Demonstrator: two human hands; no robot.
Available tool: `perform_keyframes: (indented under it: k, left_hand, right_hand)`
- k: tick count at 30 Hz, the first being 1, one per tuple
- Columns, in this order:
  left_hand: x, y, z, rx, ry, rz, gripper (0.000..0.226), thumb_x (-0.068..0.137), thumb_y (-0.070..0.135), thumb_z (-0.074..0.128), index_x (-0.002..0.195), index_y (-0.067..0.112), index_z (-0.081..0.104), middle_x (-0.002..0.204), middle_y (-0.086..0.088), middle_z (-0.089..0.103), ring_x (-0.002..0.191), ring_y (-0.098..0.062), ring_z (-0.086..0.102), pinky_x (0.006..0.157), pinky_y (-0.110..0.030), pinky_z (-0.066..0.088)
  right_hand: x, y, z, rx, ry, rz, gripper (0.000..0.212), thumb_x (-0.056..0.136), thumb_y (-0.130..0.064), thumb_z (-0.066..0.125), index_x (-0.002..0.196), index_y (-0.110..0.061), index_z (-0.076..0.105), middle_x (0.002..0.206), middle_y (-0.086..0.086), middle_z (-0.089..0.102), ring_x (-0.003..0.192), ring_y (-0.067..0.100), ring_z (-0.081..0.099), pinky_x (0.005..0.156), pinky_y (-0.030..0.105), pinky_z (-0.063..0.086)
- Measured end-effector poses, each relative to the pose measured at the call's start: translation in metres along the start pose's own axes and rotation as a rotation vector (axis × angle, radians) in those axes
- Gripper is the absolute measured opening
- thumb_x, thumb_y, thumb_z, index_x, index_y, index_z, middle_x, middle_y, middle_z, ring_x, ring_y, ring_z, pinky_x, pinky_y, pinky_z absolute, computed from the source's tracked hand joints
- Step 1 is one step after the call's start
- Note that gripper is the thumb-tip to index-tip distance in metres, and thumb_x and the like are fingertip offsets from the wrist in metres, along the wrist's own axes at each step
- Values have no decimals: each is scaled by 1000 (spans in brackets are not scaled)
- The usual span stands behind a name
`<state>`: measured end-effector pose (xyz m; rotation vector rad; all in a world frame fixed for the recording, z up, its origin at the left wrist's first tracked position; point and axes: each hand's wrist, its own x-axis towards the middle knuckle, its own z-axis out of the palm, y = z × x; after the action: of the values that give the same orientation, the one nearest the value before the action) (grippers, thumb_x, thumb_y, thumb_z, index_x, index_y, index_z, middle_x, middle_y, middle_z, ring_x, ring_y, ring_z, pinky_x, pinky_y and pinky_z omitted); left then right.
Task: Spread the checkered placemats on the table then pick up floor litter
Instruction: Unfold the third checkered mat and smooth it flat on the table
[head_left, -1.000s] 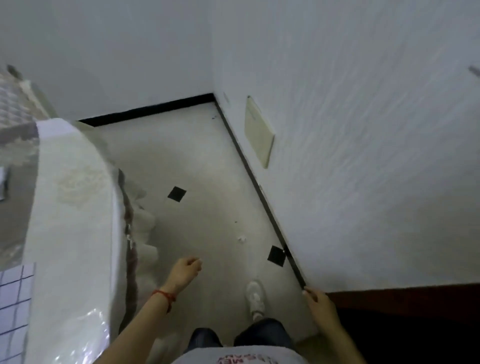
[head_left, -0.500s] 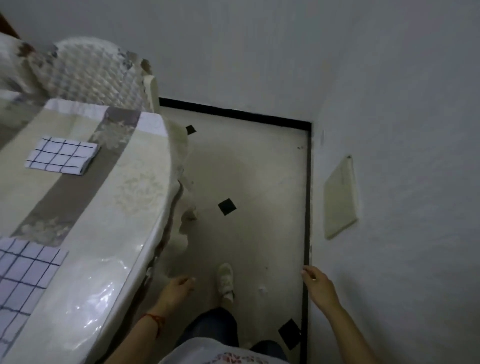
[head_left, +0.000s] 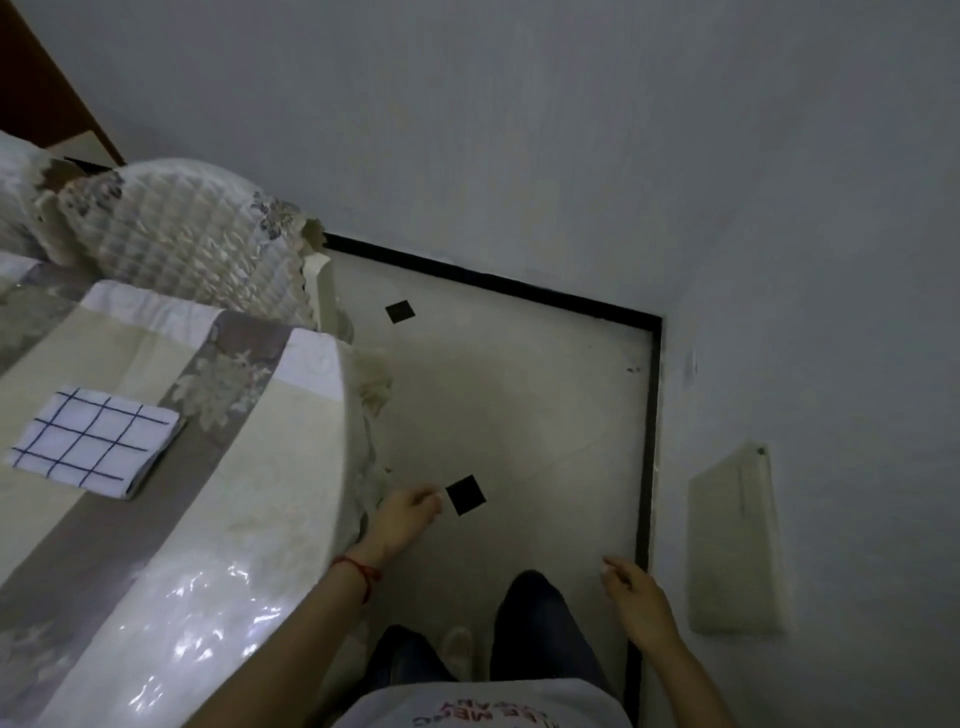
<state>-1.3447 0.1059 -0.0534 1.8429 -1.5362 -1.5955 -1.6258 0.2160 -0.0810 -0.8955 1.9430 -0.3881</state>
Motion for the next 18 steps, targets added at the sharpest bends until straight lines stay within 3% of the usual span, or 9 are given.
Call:
perform_keyframes:
  k: [3,6,9,15,18]
  left_hand:
    - [26,25,-16,-93,76,4,19,92,27,50,94,16,65,91,-8,62,84,-21,57,82,-41,48]
    - [43,38,-31,-161,150,-32,28,95,20,47,113,3,59,98,-7,60,87,-20,57,79,-30,42]
    - [57,40,-42,-325,249,-106,29,94,19,48,115,1,56,92,-4,59,82,-18,56,76,-30,44]
    - [54,45,-59,-512,509,-159,26,89,29,55,106,13,66,102,-11,68,94,-25,65,92,-42,50]
    - [41,43,-66,-602,699,-184,17,83,35,58,86,23,70,92,-7,71,89,-24,66,82,-39,54]
  right_hand:
    - [37,-36,-7,-7,-20,-45,37,96,-22,44,130,-10,49,129,14,55,113,25,52,95,27,38]
    - [81,-74,-11,-32,-88,-97,36,95,-25,46,128,-11,51,125,12,57,107,22,54,95,28,40]
    - [126,-125,-14,-104,-173,-189,33,95,-23,46,125,-13,53,123,13,59,105,22,55,91,26,41]
    - [180,-250,-12,-240,-357,-435,34,96,-25,45,126,-14,52,123,9,58,109,18,54,92,23,39]
    - [187,-307,7,-309,-459,-573,35,95,-28,46,126,-14,53,120,5,58,107,17,54,91,24,39]
